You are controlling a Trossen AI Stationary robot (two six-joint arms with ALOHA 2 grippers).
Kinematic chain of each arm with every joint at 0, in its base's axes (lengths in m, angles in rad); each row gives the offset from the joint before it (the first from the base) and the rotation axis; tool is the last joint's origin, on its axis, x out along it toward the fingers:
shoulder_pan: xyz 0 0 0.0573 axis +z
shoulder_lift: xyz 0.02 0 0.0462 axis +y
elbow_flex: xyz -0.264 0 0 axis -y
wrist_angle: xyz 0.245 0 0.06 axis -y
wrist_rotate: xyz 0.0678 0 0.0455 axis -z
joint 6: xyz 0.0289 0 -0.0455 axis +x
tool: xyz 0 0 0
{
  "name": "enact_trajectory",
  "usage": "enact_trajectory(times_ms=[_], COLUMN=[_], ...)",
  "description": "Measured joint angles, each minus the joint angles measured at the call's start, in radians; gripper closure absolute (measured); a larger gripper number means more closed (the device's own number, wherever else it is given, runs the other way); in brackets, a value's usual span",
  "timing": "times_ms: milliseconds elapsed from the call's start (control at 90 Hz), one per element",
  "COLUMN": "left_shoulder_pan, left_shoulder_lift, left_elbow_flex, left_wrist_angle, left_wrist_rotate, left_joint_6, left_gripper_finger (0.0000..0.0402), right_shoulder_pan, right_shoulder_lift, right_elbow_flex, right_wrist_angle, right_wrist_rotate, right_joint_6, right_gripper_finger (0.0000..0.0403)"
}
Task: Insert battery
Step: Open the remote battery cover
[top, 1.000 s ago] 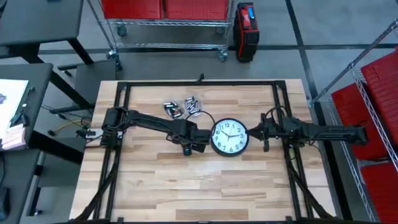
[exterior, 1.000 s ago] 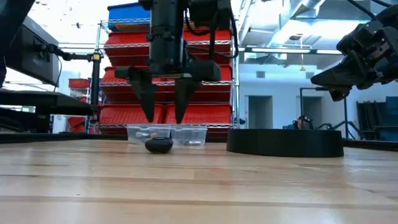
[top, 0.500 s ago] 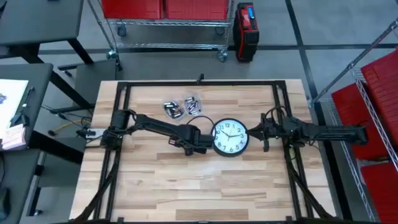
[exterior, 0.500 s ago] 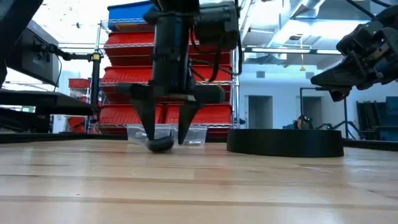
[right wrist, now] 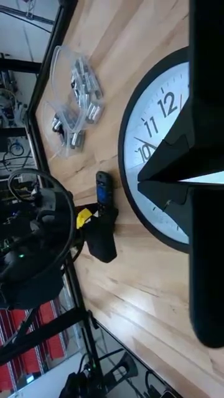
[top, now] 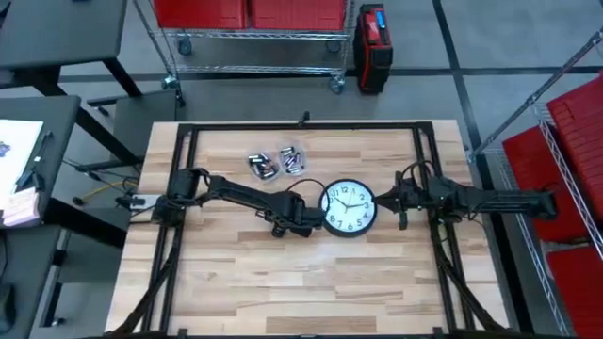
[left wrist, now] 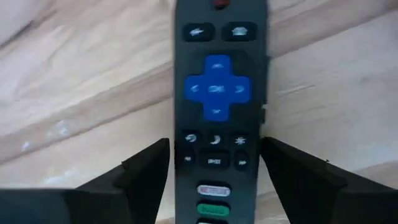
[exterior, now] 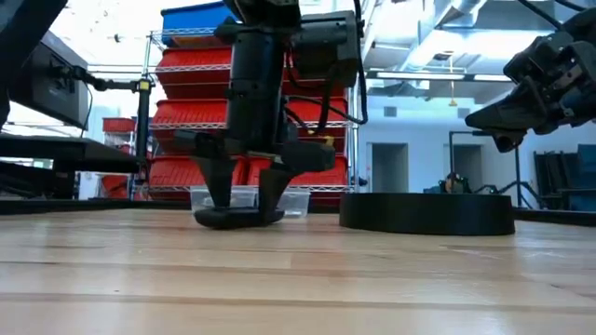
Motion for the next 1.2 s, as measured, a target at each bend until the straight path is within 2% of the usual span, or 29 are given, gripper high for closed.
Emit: enact_trajectory(times_ms=[211, 522, 767, 833, 1056, 1200], left_shoulder_pan=[0.005, 0.003, 0.001, 0.002, 0.001, 0.011], left_shoulder_lift=[0.001, 0.009, 0.009, 0.009, 0.006, 0.003], left_elbow_flex=[0.0, 0.042, 0.201, 0.25, 0.447, 0.504], left_wrist_angle=[-0.001, -0.028, -0.046, -0.073, -0.153, -0.204], left_wrist_rotate=[0.018, 0.028, 0.036, 0.025, -0.009, -0.012], left_joint_6=[0.022, 0.07, 0.213, 0.25, 0.401, 0.454], left_gripper_finger=[0.0245, 0.0247, 0.0251, 0.0274, 0.0308, 0.0328], right_shoulder_pan=[0.0, 0.0, 0.0, 0.0, 0.0, 0.0], right_shoulder_lift=[0.0, 0.0, 0.0, 0.0, 0.0, 0.0], right_elbow_flex=[0.0, 0.0, 0.0, 0.0, 0.0, 0.0], right_wrist_angle=[0.0, -0.002, 0.001, 0.001, 0.002, 0.002], right_wrist_rotate=[0.0, 0.0, -0.001, -0.001, -0.002, -0.002], right_joint_6=[0.0, 0.0, 0.0, 0.0, 0.0, 0.0], right_gripper_finger=[0.0403, 0.0403, 0.0403, 0.0403, 0.0403, 0.0403])
